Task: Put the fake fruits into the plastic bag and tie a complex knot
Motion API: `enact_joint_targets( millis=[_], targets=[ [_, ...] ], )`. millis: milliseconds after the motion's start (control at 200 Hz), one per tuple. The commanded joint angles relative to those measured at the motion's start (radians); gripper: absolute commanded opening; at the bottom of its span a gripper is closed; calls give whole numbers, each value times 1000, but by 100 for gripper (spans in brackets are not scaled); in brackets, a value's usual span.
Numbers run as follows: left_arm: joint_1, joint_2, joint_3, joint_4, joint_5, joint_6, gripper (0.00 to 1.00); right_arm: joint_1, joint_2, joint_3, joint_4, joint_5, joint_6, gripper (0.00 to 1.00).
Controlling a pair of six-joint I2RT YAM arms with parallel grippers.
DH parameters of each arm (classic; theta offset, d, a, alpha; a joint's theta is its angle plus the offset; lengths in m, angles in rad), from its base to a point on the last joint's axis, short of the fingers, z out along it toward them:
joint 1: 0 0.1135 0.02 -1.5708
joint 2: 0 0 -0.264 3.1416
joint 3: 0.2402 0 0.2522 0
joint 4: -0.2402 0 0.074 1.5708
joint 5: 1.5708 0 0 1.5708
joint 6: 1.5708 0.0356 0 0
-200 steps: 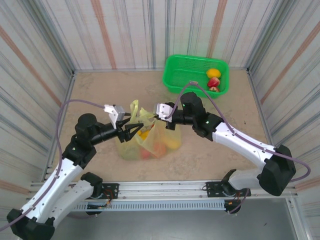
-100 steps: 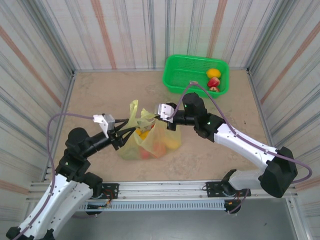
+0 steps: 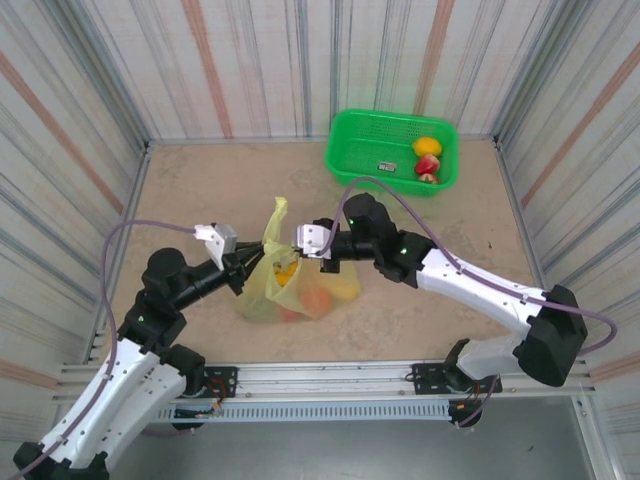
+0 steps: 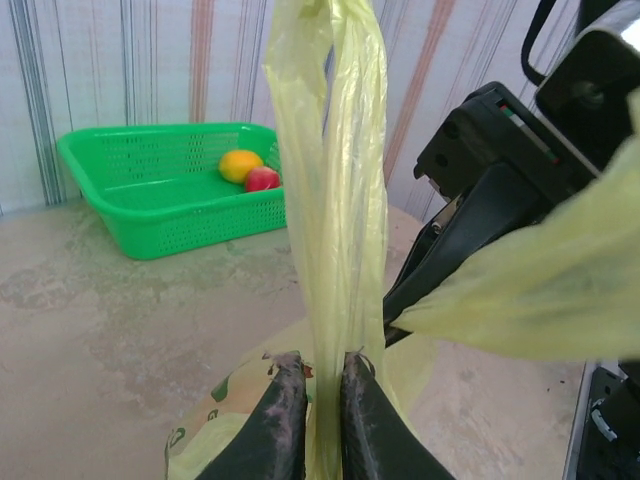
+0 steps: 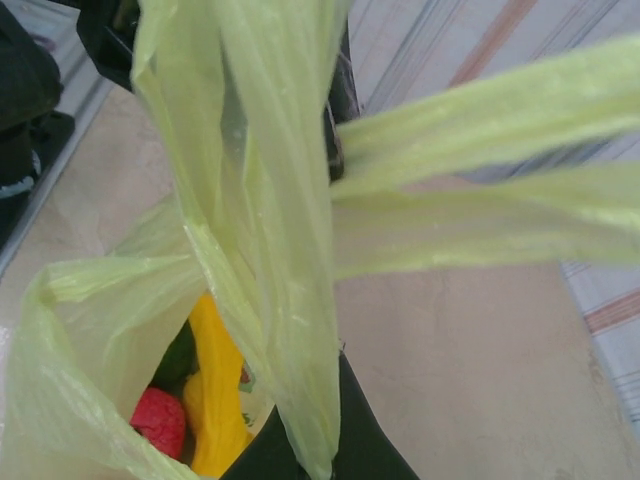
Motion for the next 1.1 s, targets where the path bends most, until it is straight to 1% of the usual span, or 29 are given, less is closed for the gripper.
enact_joint_targets(
  millis=[0, 60, 180, 240, 301, 371, 411, 486, 576, 631, 671, 781, 862, 982, 1092],
  targets=[
    [2, 7, 20, 5, 17, 24, 16, 33, 29, 48, -64, 133, -68, 0],
    [2, 8, 27, -15, 9, 29, 16, 51, 43, 65, -72, 216, -70, 0],
    [2, 3, 32, -42, 4, 36, 22, 85, 85, 112, -102, 377, -81, 0],
    [3, -1, 33, -56, -3, 35, 26, 98, 102, 133, -116, 422, -79, 0],
    [1, -3, 40, -82, -20, 37, 33, 100, 112, 142, -114, 441, -61, 0],
    [-1, -1, 57, -123, -44, 40, 45, 101, 119, 152, -116, 451, -46, 0],
    [-4, 2, 71, -152, -61, 47, 48, 101, 120, 156, -118, 450, -42, 0],
    [-7, 5, 97, -200, -85, 59, 49, 100, 120, 157, -117, 428, -33, 0],
    [-7, 0, 109, -232, -150, 70, 52, 98, 104, 142, -99, 368, -20, 0],
    [-5, -9, 105, -230, -202, 64, 56, 96, 86, 120, -76, 322, -18, 0],
    [-5, -18, 98, -217, -220, 64, 57, 94, 71, 103, -57, 295, -17, 0],
    [-4, -35, 86, -179, -200, 70, 58, 64, 33, 68, -16, 210, 25, 0],
    [-4, -45, 83, -166, -199, 65, 57, 45, 11, 50, 4, 160, 45, 0],
    [-4, -47, 74, -166, -196, 70, 52, 39, 8, 59, -4, 149, 61, 0],
    [-4, -36, 73, -155, -121, 73, 51, 44, 29, 86, -29, 160, 65, 0]
  ],
)
